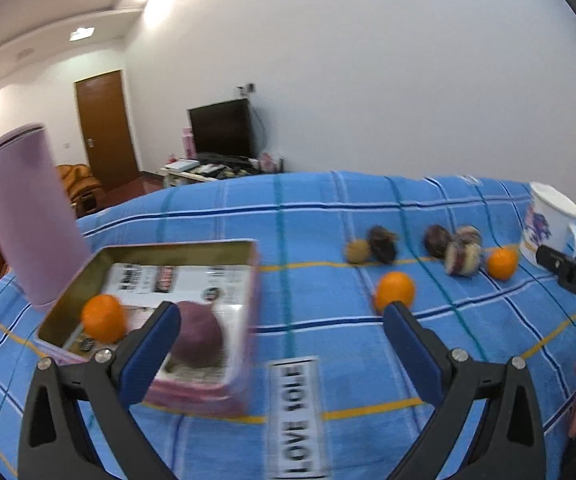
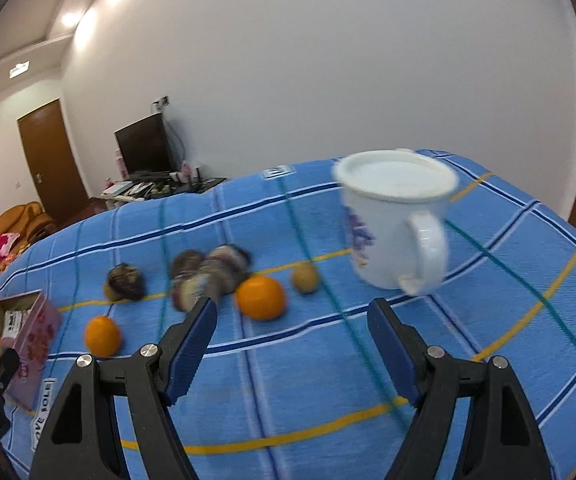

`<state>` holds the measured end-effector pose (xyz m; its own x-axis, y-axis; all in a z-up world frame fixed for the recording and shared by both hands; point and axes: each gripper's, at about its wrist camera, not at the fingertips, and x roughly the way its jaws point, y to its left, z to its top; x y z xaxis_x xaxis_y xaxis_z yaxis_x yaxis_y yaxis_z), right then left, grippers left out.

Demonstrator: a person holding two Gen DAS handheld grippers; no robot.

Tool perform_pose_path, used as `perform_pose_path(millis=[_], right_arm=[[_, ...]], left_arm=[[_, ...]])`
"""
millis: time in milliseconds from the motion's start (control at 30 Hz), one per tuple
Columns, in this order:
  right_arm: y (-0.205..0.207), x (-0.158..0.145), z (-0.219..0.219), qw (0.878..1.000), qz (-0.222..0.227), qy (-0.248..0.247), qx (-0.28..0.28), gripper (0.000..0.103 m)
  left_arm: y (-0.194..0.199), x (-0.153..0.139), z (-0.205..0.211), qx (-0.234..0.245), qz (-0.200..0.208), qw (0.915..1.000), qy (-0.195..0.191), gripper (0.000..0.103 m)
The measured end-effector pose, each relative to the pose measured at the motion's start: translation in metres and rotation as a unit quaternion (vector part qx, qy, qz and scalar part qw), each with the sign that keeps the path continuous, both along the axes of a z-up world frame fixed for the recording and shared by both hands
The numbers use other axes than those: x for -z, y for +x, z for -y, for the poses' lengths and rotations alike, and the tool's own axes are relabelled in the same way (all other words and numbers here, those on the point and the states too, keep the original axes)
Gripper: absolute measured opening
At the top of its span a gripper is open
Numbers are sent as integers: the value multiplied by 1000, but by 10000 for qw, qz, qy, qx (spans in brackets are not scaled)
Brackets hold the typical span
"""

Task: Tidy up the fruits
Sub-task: 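Move both tools back to the fruits and grasp an orange with each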

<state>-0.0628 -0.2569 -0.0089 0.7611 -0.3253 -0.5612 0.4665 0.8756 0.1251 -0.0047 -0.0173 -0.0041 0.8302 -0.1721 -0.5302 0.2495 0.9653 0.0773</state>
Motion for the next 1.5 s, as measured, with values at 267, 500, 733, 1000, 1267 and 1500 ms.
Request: perform_pose_path(millis=[267,500,733,1000,1267,1500], right_arm=[[-17,0,41,9984,107,485,257,79],[-27,5,66,9917,231,1194,417,79],[-42,3,81,9851,486,1528,618,79],[-38,12,88,9800,466,1821,646,74],[-15,13,55,9875,140,1573,-33,74],[10,17,44,9898,-354,1356,-270,74]], left_arm=[[26,5,55,215,-406,9987,227,92],[56,26,74,179,-1103,9935,223,80],[52,24,91,582,-1058,9921,352,58],[66,28,68,1091,-1653,9771,-777,37],[65,31,54,1373,-1898,9646,-1209,37],[56,22,57,1325,-1459,9754,-985,36]])
